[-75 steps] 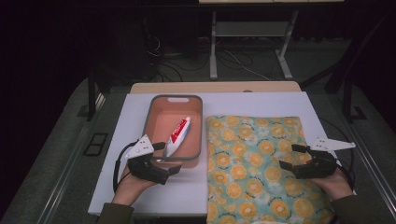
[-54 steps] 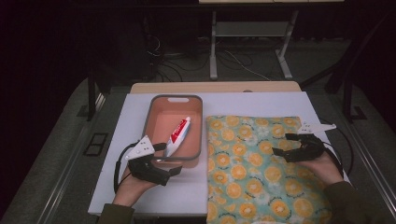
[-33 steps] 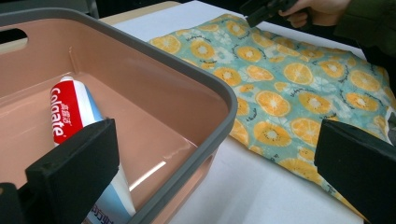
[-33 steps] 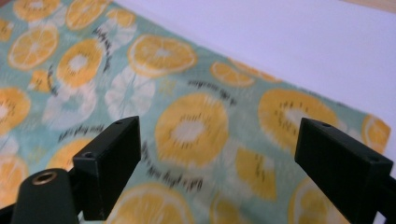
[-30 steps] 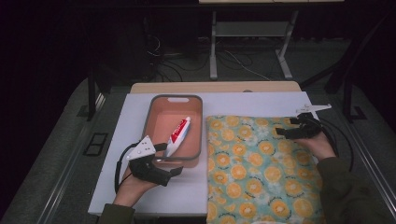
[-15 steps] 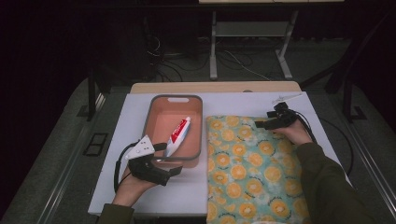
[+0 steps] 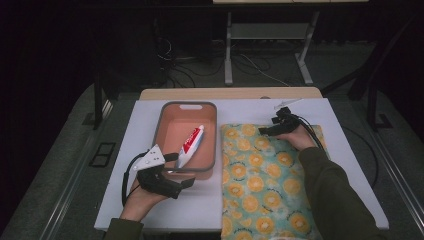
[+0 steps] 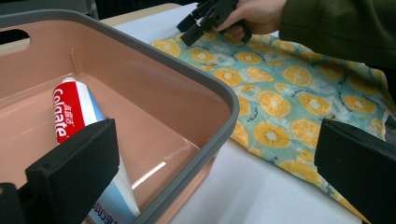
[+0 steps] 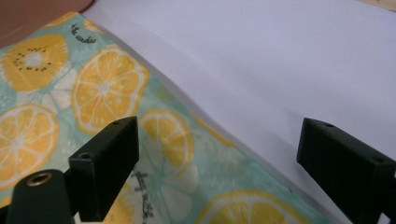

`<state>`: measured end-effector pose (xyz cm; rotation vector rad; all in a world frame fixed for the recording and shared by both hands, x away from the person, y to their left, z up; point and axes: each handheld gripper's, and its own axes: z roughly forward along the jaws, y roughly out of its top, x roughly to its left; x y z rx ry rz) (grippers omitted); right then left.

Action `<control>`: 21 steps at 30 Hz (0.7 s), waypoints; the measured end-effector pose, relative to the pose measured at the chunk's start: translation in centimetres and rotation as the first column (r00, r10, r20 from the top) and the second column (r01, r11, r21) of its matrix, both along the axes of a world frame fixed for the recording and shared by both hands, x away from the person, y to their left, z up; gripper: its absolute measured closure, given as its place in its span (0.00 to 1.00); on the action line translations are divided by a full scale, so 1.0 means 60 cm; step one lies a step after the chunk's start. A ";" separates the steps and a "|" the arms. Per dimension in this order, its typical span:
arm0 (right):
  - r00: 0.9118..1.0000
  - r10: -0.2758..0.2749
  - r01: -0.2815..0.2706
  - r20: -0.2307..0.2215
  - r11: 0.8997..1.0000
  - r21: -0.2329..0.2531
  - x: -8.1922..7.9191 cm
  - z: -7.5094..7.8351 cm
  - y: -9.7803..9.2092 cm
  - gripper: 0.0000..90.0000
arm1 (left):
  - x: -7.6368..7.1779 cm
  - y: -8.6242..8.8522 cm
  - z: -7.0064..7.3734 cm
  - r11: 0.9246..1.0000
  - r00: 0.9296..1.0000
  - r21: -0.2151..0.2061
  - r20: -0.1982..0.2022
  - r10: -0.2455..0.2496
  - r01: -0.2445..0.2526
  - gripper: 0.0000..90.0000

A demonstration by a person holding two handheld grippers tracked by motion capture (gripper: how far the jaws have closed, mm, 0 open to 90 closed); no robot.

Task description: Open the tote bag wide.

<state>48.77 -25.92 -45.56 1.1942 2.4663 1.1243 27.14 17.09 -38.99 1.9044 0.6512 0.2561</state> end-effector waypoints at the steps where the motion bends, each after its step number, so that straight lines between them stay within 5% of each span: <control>1: 1.000 0.006 -0.006 -0.004 1.000 -0.012 0.002 -0.004 0.004 0.14 | 0.000 0.000 0.000 1.000 1.000 -0.001 0.000 0.000 0.000 0.00; 4: 1.000 0.005 -0.005 0.018 0.999 -0.040 0.000 -0.003 0.009 0.18 | 0.000 0.001 0.000 1.000 1.000 0.000 -0.001 -0.001 0.001 0.00; 5: 0.999 0.017 -0.015 0.031 0.998 -0.057 -0.003 -0.001 0.011 0.34 | 0.001 0.001 0.000 1.000 1.000 0.001 0.000 -0.001 0.001 0.00; 7: 0.997 0.051 -0.045 0.062 0.994 -0.104 -0.009 0.001 0.014 0.49 | 0.000 0.002 0.000 1.000 1.000 -0.001 0.000 -0.001 0.001 0.00; 13: 0.992 0.108 -0.101 0.059 0.990 -0.102 -0.012 0.005 0.016 0.95 | 0.001 0.002 -0.001 1.000 1.000 0.001 -0.003 0.000 0.000 0.00; 17: 0.991 0.125 -0.120 0.050 0.988 -0.100 -0.012 0.007 0.016 0.99 | 0.001 0.002 -0.001 1.000 1.000 0.004 -0.004 0.000 0.000 0.00; 21: 0.996 0.040 -0.034 0.075 0.996 -0.084 0.000 0.014 0.001 1.00 | 0.001 0.003 -0.001 1.000 1.000 -0.001 -0.004 0.001 -0.001 0.00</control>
